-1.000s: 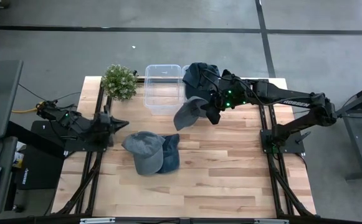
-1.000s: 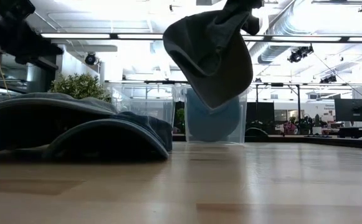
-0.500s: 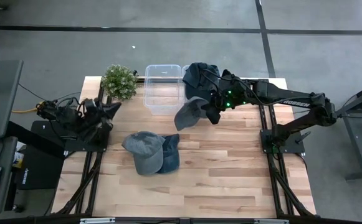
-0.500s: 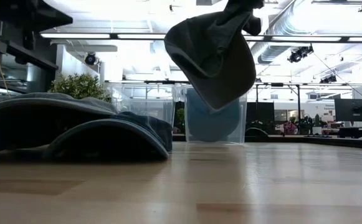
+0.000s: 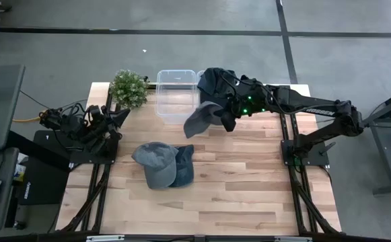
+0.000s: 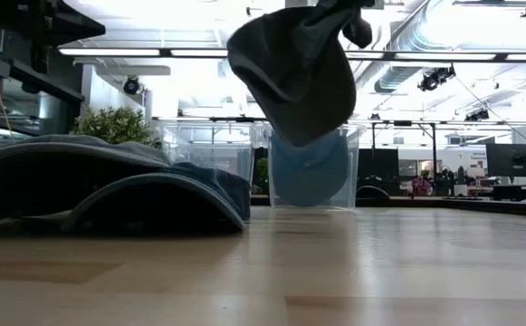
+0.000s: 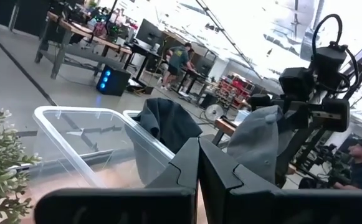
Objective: Pick & Place hat
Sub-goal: Put the right gray cap into the left transparent bin
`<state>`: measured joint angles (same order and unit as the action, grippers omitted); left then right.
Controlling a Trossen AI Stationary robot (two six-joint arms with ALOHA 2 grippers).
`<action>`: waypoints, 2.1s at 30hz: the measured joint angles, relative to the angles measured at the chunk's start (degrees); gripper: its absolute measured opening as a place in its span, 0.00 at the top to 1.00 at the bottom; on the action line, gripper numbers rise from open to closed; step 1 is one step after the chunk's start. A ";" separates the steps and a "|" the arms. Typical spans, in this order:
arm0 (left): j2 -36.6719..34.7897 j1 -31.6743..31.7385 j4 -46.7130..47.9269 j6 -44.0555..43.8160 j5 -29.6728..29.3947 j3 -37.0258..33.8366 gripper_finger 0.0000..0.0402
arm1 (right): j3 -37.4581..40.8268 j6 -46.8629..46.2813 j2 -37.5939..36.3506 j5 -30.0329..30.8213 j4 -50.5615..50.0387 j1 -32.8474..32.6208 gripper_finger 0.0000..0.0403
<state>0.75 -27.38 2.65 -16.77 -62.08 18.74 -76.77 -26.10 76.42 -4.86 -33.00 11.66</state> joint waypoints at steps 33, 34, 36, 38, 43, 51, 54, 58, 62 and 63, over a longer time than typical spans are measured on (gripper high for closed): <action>27.17 8.48 -29.46 17.92 7.54 3.45 0.50 | 0.00 -3.90 0.84 -14.38 22.35 14.42 1.00; 28.74 11.03 -29.39 17.90 10.59 4.98 0.50 | 0.00 -4.44 0.95 -15.30 23.31 15.08 1.00; 32.64 16.50 -27.41 17.73 17.67 8.65 0.52 | 0.00 -5.00 1.28 -16.09 24.81 15.95 1.00; 36.85 22.46 -22.81 16.75 24.89 12.62 0.53 | 0.00 -5.04 1.33 -16.86 25.52 16.95 1.00; 46.98 37.34 -16.12 14.80 43.65 21.20 0.55 | 0.00 -6.04 1.55 -17.90 27.53 18.87 1.00; 56.11 53.13 -15.70 16.11 66.29 26.50 0.55 | 0.00 -6.23 1.60 -18.78 30.47 22.50 1.00; 59.28 56.30 -16.37 16.52 70.54 28.15 0.55 | 0.00 -6.22 1.60 -20.32 31.04 23.93 1.00; 63.29 57.86 -16.37 17.21 72.69 31.57 0.55 | 0.00 -4.93 1.60 -23.01 30.92 25.19 1.00; 66.35 57.75 -15.93 18.37 72.28 35.49 0.55 | 0.00 -4.22 1.60 -25.21 30.69 26.35 1.00; 67.24 57.75 -15.69 18.45 72.24 36.48 0.55 | 0.00 -3.61 1.60 -25.76 30.69 26.49 1.00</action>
<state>68.00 30.37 -13.04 1.68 10.15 55.23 -76.77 -29.71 78.02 -30.62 -2.31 38.15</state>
